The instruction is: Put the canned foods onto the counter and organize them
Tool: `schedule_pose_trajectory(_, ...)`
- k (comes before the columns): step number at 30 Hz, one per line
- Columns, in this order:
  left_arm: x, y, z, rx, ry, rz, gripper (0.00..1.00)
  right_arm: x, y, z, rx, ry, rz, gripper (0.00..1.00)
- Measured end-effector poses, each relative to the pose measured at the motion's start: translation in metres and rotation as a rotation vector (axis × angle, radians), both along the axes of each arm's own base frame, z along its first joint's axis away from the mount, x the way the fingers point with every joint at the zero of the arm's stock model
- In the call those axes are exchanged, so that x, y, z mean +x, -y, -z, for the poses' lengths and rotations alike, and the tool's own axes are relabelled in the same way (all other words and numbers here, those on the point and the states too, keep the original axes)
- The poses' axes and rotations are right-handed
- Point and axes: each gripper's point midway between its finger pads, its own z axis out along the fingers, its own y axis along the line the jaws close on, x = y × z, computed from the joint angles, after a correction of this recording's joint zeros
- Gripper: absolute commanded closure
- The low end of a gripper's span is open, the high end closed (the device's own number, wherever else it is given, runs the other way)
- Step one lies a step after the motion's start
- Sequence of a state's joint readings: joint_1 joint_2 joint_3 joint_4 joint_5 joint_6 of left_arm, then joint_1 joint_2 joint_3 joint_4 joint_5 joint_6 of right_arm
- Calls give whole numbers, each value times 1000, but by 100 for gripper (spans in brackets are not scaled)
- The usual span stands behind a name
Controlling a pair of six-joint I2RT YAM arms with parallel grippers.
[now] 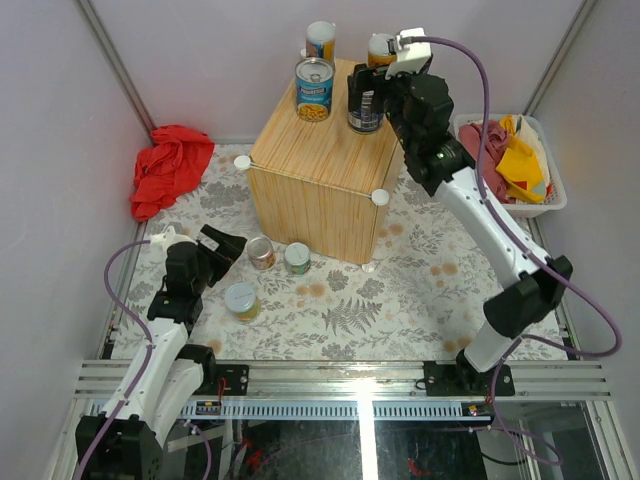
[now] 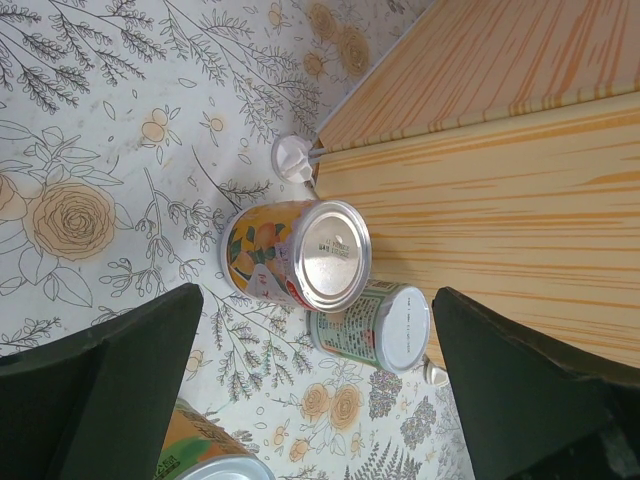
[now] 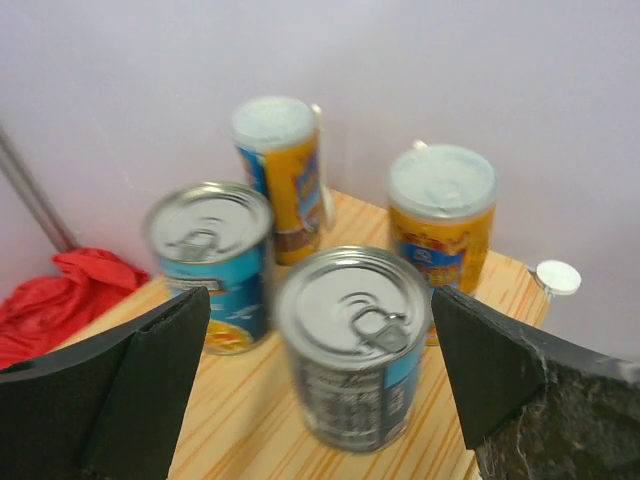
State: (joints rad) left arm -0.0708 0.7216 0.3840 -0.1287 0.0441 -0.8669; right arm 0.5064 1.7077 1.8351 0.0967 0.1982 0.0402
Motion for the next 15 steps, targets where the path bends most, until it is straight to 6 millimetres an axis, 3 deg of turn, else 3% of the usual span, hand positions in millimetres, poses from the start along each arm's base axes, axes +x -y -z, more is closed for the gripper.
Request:
schedule_pose_trajectory(6, 0, 0, 0, -1, 0, 1, 0, -82, -33, -52, 3, 114, -94, 2)
schedule_pose_trajectory(8, 0, 0, 0, -1, 0, 1, 0, -106, -45, -59, -2, 133, -127, 3)
schedule_pose_trajectory(12, 0, 0, 0, -1, 0, 2, 0, -141, -60, -58, -20, 134, -166, 5)
schedule_pose_trajectory(15, 0, 2, 0, -5, 0, 7, 0, -163, -72, -43, -47, 106, -193, 6)
